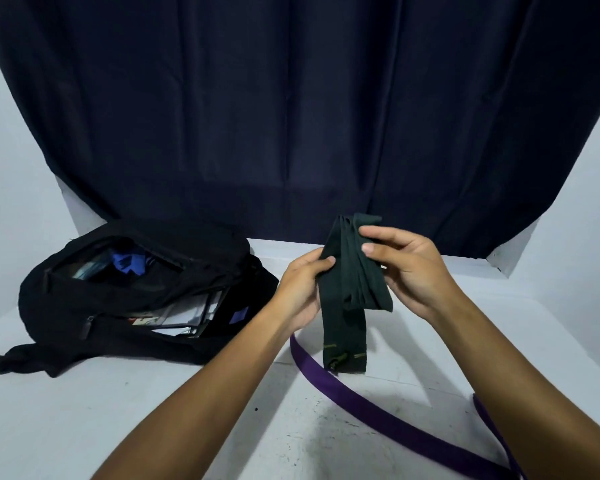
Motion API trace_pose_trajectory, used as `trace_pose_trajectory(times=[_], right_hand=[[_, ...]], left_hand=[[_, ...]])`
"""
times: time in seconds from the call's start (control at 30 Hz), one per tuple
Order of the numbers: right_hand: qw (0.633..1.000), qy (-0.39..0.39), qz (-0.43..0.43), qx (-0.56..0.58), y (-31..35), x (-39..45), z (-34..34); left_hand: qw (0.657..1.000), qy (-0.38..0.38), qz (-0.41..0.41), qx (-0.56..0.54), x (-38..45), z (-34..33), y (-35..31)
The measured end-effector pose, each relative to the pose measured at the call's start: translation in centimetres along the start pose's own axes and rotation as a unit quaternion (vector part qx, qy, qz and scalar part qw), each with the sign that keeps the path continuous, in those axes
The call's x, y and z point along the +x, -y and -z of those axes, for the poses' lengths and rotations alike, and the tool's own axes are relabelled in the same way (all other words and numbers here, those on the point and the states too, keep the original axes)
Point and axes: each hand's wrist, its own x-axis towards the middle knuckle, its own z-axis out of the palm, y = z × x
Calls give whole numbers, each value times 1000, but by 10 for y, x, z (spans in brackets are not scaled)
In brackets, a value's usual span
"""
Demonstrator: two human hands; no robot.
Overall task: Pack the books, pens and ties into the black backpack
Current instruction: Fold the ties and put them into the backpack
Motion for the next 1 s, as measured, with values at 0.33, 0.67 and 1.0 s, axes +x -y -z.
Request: trace_pose_trajectory(times=[0.33, 0.67, 1.0], right_hand=[[997, -45, 31, -61, -18, -1, -7], [990, -83, 48, -104, -28, -4, -14], [996, -58, -3, -71, -21, 1, -4]], left_hand=[[991, 4, 92, -96, -13, -9, 1], [992, 122, -29, -1, -23, -13, 0], [996, 69, -36, 49, -24, -13, 3]])
